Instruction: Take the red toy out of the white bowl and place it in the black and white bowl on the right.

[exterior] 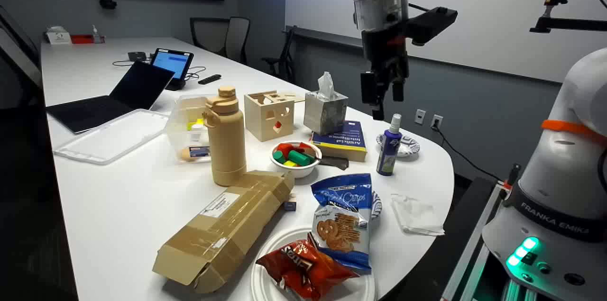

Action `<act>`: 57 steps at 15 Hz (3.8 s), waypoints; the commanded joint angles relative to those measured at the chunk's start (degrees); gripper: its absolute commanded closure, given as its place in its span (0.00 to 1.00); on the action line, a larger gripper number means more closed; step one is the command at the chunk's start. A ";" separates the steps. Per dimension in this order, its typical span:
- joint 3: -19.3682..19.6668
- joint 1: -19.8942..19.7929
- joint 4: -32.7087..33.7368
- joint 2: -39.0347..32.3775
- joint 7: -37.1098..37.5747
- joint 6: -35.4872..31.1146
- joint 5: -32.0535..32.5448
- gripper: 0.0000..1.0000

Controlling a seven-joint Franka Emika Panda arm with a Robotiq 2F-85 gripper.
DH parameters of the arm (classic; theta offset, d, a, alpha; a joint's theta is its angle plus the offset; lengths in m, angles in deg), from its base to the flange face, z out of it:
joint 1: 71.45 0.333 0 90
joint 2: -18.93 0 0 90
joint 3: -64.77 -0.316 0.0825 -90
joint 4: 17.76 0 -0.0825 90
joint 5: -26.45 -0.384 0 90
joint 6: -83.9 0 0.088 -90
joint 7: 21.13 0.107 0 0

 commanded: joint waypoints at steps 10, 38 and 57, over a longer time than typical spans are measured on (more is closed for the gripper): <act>4.30 0.44 5.39 -16.36 -6.72 -19.34 -0.07 0.00; 11.54 0.89 30.38 -54.14 -11.78 -38.28 3.14 0.00; 10.84 -0.37 34.22 -58.33 -14.19 -37.93 0.12 0.93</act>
